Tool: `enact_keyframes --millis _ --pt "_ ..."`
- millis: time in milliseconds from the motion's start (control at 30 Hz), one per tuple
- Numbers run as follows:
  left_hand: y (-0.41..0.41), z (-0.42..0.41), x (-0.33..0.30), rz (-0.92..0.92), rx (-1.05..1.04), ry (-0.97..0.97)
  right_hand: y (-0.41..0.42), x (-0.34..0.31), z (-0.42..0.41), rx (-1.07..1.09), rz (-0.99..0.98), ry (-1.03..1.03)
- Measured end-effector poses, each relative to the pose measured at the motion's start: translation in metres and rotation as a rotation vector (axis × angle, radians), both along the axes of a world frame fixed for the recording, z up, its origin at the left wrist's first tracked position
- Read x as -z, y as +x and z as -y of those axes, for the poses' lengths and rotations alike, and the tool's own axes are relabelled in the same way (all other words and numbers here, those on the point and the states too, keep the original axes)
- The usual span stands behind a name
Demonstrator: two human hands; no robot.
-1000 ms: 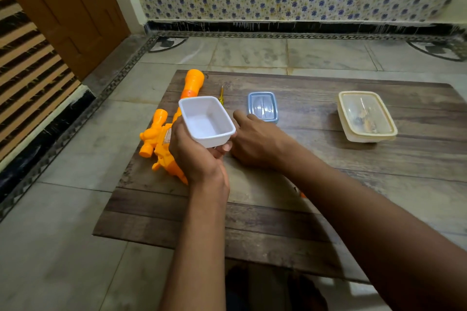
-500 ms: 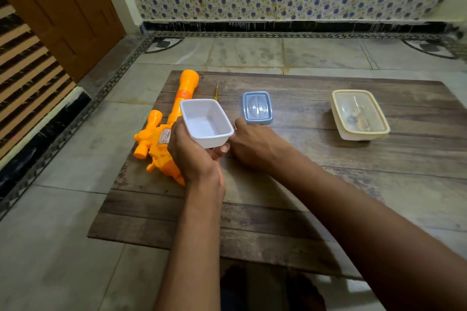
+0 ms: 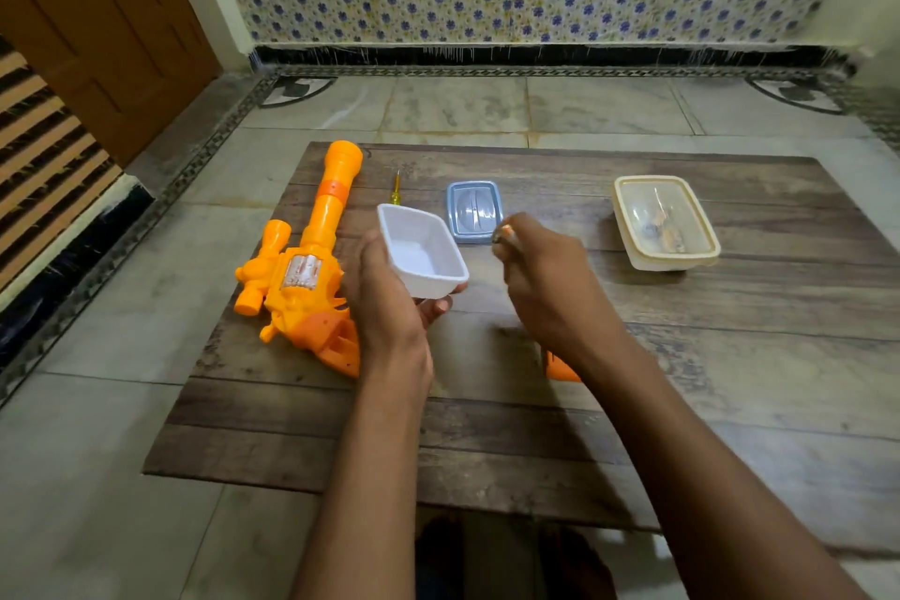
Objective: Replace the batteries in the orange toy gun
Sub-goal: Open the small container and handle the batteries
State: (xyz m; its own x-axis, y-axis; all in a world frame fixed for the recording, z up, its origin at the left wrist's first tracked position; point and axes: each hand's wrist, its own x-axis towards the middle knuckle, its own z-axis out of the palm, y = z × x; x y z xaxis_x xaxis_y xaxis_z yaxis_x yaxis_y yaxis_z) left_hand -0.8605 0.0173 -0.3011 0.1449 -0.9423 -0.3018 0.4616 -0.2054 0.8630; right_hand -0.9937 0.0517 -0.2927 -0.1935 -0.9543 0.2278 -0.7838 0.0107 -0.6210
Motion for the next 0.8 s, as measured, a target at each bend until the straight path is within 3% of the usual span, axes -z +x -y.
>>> enact_keyframes --millis 167,400,800 --pt "-0.025 -0.018 0.001 0.139 0.205 -0.064 -0.012 -0.033 -0.027 -0.097 -0.025 -0.119" --pt "-0.042 -0.031 -0.004 0.136 0.386 0.008 -0.017 -0.04 -0.027 -0.198 -0.408 0.218" --pt "-0.044 -0.038 -0.018 -0.009 0.53 0.116 -0.026 -0.045 -0.023 -0.284 -0.177 0.366"
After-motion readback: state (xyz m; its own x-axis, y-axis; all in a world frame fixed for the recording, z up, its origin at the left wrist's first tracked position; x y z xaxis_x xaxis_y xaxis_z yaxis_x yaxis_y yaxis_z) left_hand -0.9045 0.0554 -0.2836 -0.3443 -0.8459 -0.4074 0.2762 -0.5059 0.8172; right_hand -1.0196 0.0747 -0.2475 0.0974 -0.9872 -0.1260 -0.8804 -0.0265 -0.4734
